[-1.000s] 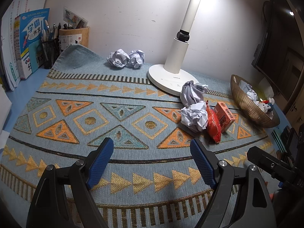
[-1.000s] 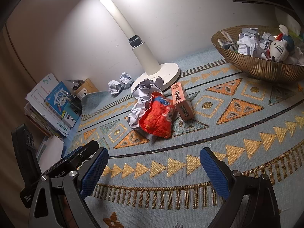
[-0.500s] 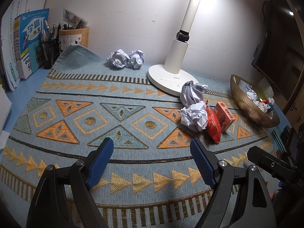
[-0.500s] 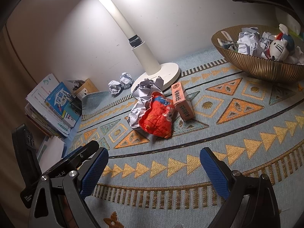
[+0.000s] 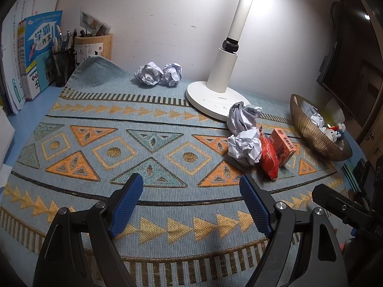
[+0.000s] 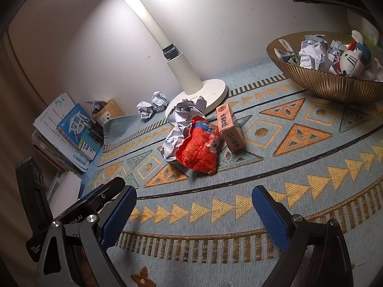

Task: Organize objects

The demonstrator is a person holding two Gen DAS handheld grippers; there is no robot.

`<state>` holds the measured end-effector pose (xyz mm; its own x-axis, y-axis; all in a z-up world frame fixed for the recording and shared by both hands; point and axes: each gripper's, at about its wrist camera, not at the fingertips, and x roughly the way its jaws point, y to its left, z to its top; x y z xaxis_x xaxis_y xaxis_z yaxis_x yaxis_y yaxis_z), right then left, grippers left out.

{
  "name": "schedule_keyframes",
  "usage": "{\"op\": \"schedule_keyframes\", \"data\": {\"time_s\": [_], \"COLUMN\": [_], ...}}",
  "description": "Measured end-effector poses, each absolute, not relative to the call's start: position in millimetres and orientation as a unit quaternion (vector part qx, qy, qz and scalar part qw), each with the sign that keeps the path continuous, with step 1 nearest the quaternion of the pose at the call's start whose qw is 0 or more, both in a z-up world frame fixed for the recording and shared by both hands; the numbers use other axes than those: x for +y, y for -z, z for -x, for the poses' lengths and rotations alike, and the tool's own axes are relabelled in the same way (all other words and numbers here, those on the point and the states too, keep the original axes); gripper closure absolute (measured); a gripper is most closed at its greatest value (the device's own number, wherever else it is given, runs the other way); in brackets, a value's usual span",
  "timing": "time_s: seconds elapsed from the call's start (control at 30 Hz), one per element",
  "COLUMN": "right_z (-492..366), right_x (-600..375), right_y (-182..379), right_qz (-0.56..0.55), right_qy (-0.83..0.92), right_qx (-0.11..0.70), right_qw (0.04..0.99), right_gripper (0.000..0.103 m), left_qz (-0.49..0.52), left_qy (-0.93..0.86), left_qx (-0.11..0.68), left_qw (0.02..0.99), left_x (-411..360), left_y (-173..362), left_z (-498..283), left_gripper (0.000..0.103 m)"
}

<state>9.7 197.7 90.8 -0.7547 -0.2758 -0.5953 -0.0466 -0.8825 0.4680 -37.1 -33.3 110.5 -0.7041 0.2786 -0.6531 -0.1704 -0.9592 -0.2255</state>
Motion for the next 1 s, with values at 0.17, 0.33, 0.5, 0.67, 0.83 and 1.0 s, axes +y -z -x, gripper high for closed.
{"op": "schedule_keyframes", "data": {"time_s": [0.17, 0.33, 0.5, 0.67, 0.83, 1.0], "right_z": [-9.1, -8.1, -8.2, -7.4, -9.7, -12.3], "right_x": [197.2, 198.7, 199.5, 199.4, 199.0, 201.6], "right_y": [-90.5, -90.3, -90.1, -89.3, -91.3, -91.7], "right_qz": [-0.345, -0.349, -0.348, -0.349, -0.341, -0.336], "right_qy": [0.907, 0.905, 0.905, 0.905, 0.91, 0.91], "right_qx": [-0.233, -0.234, -0.236, -0.236, -0.23, -0.236], "right_qw": [0.063, 0.062, 0.063, 0.063, 0.054, 0.055], "right_gripper": [0.006, 0.006, 0.006, 0.006, 0.006, 0.006], "left_qz": [0.365, 0.371, 0.371, 0.371, 0.371, 0.367], "left_qy": [-0.92, -0.916, -0.915, -0.913, -0.912, -0.913], "left_qx": [-0.075, -0.084, -0.083, -0.076, -0.061, -0.052], "left_qw": [0.123, 0.126, 0.134, 0.148, 0.164, 0.169], "left_x": [-33.6, -36.4, -35.4, -31.4, -24.5, -21.5], "left_y": [-109.8, -108.3, -108.4, -108.5, -108.6, -109.8], "left_z": [38.1, 40.2, 38.4, 35.7, 31.2, 27.7], "left_gripper": [0.021, 0.021, 0.021, 0.021, 0.021, 0.021]}}
